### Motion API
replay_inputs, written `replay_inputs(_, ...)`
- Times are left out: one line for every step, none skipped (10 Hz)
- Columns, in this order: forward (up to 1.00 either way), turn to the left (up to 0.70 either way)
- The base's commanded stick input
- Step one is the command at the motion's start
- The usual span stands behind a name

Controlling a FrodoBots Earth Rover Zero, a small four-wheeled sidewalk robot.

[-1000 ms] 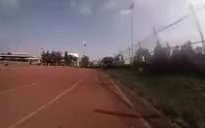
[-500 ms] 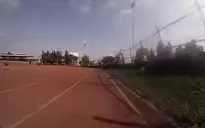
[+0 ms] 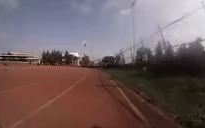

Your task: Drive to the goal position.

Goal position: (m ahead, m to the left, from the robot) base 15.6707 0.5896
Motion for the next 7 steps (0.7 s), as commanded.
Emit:
replay_inputs(0.50,0.00)
replay_inputs(0.50,0.00)
replay_inputs(0.50,0.00)
replay_inputs(0.50,0.00)
replay_inputs(0.50,0.00)
replay_inputs(0.50,0.00)
replay_inputs(0.50,0.00)
